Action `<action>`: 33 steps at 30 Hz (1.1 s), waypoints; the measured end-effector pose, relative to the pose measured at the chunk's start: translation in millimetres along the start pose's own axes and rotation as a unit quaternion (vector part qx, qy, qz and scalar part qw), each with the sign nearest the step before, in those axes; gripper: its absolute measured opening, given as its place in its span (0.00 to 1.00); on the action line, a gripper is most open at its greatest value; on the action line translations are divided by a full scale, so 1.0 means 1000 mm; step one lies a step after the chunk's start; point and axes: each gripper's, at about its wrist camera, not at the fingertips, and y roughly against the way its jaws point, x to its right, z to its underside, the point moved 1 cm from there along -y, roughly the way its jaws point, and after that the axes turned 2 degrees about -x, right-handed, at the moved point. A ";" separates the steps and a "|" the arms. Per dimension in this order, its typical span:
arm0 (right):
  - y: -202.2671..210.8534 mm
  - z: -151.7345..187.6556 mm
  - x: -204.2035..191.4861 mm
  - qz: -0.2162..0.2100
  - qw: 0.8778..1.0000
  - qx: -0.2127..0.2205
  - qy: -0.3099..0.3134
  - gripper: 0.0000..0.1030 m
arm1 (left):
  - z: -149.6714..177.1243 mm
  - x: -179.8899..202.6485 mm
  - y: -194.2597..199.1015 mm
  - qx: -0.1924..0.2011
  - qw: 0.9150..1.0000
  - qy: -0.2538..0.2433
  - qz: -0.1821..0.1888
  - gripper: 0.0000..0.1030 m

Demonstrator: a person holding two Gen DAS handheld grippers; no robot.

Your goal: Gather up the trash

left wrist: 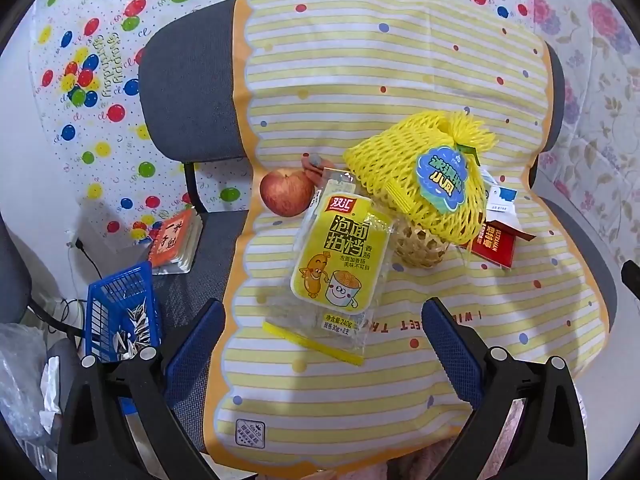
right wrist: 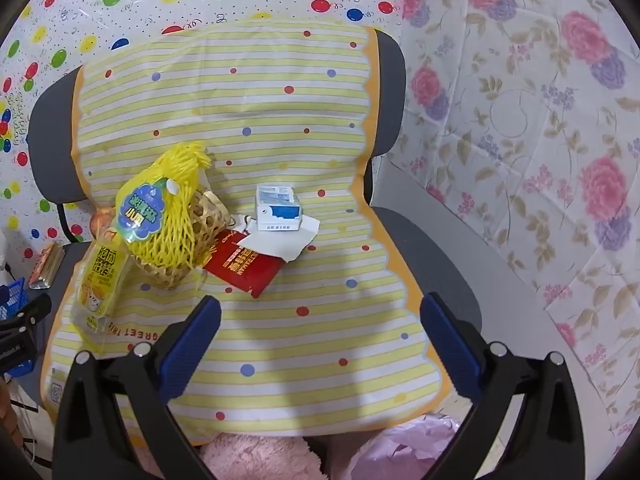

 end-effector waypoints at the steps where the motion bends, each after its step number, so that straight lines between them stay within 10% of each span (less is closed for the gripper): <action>1: 0.002 0.001 -0.001 -0.001 1.000 0.000 0.004 0.95 | 0.000 0.000 0.000 0.001 1.000 0.000 -0.002 0.94; 33: 0.008 0.005 0.010 -0.006 0.999 -0.029 -0.031 0.95 | 0.004 0.002 0.000 -0.012 1.000 0.006 0.001 0.94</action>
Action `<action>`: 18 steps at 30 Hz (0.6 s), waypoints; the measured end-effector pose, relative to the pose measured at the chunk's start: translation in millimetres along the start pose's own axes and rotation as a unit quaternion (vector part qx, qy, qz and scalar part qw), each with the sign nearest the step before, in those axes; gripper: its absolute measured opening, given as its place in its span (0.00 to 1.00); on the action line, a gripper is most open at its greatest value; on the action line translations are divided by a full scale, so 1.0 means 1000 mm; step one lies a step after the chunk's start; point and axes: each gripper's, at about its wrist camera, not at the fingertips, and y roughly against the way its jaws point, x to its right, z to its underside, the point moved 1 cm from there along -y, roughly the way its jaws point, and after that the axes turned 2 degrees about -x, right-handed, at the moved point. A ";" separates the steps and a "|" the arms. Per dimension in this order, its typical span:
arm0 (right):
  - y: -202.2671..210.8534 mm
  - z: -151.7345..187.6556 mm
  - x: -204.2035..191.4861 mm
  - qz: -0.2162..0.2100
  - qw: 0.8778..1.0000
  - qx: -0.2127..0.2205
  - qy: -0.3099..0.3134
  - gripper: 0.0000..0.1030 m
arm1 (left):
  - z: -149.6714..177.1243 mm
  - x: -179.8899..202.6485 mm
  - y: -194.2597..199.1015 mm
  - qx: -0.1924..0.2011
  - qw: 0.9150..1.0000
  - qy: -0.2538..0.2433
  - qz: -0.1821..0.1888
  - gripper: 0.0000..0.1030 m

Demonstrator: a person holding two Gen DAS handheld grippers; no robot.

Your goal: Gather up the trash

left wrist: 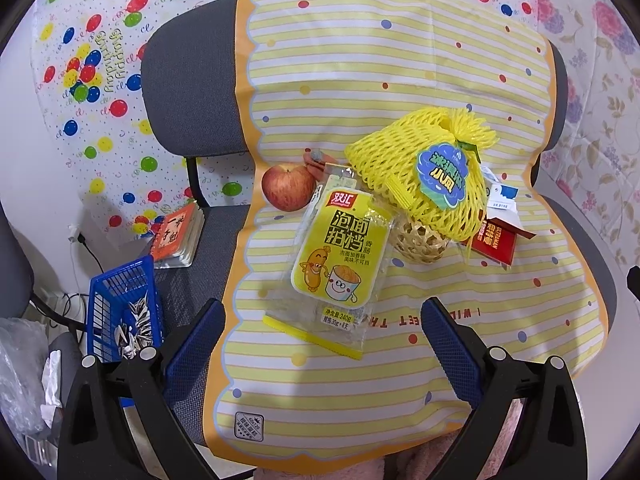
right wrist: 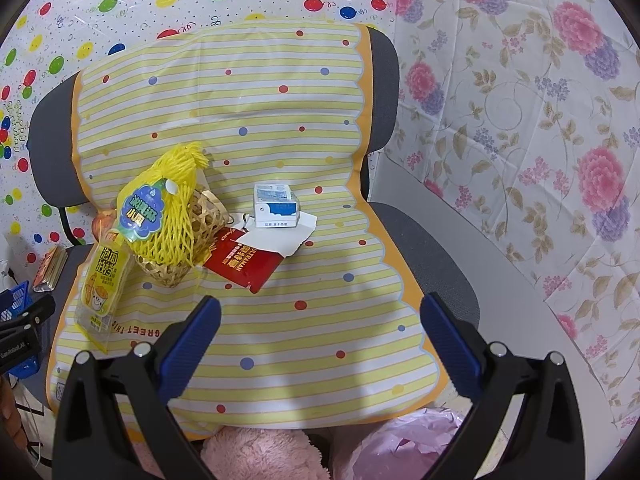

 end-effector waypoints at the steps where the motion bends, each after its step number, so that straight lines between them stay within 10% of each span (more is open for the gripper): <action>1: 0.000 0.000 0.000 0.000 1.000 -0.001 0.001 0.95 | 0.001 0.000 -0.001 -0.002 1.000 -0.001 0.000 0.94; 18: -0.004 0.001 -0.001 0.002 1.000 -0.002 0.000 0.95 | 0.000 -0.003 -0.004 -0.006 1.000 0.001 -0.008 0.94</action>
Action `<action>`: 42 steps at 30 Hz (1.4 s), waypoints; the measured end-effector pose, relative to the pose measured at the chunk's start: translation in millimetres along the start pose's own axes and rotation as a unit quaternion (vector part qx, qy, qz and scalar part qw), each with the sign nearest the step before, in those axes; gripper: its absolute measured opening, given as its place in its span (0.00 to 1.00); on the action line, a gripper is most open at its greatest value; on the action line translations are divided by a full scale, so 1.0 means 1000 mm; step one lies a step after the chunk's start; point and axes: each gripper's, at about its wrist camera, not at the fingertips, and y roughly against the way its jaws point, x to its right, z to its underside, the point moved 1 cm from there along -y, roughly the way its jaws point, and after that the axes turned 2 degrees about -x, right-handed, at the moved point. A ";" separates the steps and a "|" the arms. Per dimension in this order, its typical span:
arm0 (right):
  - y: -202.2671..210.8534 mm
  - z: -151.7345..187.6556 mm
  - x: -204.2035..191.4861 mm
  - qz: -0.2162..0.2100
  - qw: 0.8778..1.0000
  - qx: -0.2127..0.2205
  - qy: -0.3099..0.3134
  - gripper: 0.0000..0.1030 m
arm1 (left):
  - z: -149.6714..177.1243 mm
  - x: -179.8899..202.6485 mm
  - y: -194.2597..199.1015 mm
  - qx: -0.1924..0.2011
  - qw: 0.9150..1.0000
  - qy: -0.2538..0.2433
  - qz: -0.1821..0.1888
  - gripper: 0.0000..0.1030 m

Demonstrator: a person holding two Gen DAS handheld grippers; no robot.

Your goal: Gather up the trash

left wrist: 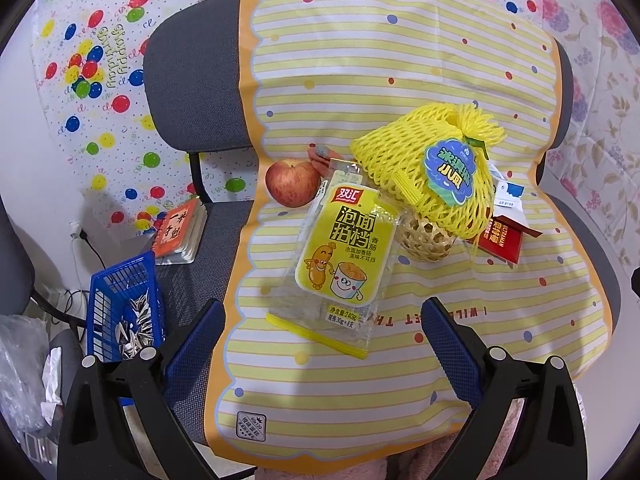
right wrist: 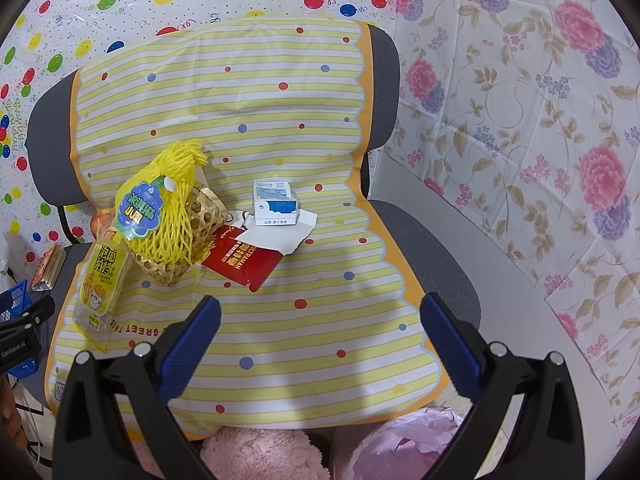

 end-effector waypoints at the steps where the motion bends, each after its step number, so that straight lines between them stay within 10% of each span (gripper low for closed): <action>1: 0.000 0.000 0.000 0.000 1.000 0.000 0.000 0.95 | 0.000 0.000 0.000 0.000 1.000 0.000 0.000 0.94; 42: -0.003 0.002 -0.004 -0.001 1.000 -0.005 0.004 0.95 | 0.003 -0.001 -0.004 -0.005 1.000 0.003 -0.004 0.93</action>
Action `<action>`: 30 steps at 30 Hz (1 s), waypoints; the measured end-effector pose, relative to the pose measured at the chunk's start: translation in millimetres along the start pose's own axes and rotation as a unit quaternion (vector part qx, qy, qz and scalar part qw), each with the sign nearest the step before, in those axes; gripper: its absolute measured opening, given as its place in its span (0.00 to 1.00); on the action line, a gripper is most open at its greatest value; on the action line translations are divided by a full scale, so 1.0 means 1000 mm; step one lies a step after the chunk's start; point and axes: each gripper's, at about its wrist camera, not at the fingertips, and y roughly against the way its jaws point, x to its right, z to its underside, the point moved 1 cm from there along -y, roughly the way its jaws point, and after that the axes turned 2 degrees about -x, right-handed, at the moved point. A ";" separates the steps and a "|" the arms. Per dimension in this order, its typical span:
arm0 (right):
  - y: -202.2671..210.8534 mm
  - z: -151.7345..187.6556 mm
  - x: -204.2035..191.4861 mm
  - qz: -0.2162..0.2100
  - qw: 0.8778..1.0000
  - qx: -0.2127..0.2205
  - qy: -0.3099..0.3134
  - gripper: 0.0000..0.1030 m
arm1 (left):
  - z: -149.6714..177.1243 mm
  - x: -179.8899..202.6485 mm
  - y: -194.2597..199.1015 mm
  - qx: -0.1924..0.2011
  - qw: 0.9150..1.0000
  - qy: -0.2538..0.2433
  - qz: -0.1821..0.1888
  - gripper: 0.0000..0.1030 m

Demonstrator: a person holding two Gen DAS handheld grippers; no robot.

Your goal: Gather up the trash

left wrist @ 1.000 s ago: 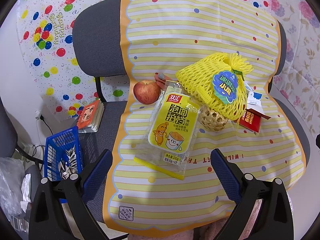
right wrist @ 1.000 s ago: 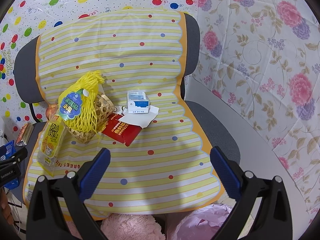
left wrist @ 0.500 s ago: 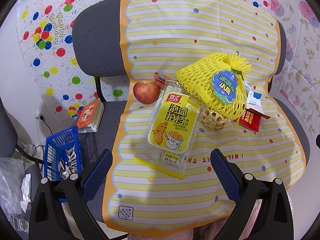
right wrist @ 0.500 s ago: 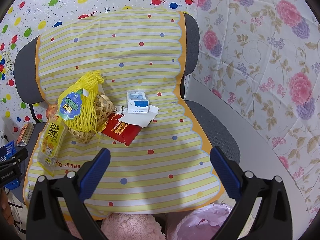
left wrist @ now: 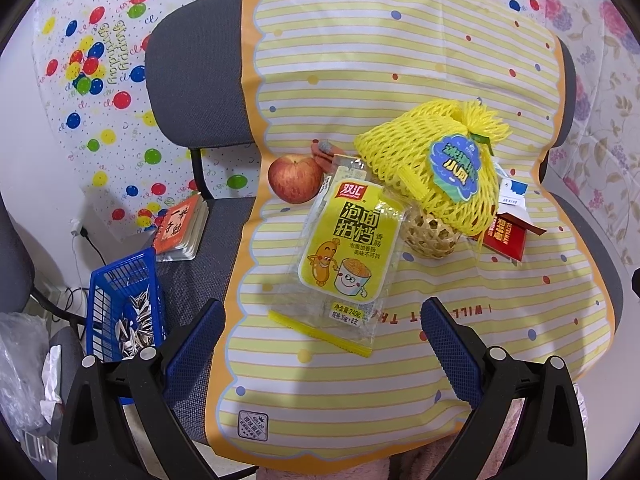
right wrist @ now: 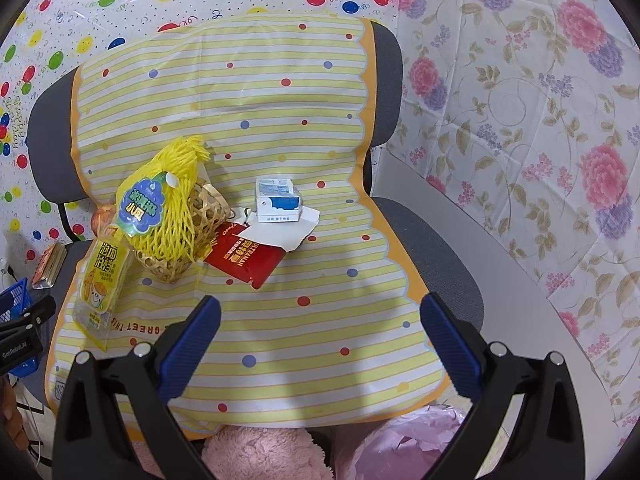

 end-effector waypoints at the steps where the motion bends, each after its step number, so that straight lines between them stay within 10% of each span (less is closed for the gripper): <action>1: -0.001 0.000 -0.001 -0.002 1.000 -0.001 0.001 0.95 | 0.000 -0.001 -0.002 -0.001 1.000 0.001 0.001 0.93; 21: -0.053 -0.031 -0.084 -0.147 0.985 0.029 0.083 0.95 | -0.018 -0.041 -0.044 -0.002 1.000 0.020 -0.011 0.93; 25: -0.072 -0.032 -0.115 -0.159 0.979 0.016 0.123 0.69 | -0.023 -0.052 -0.058 -0.014 1.000 0.025 0.001 0.93; 30: -0.091 -0.036 -0.149 -0.178 0.970 0.008 0.169 0.63 | -0.032 -0.063 -0.071 -0.007 0.999 0.039 -0.008 0.93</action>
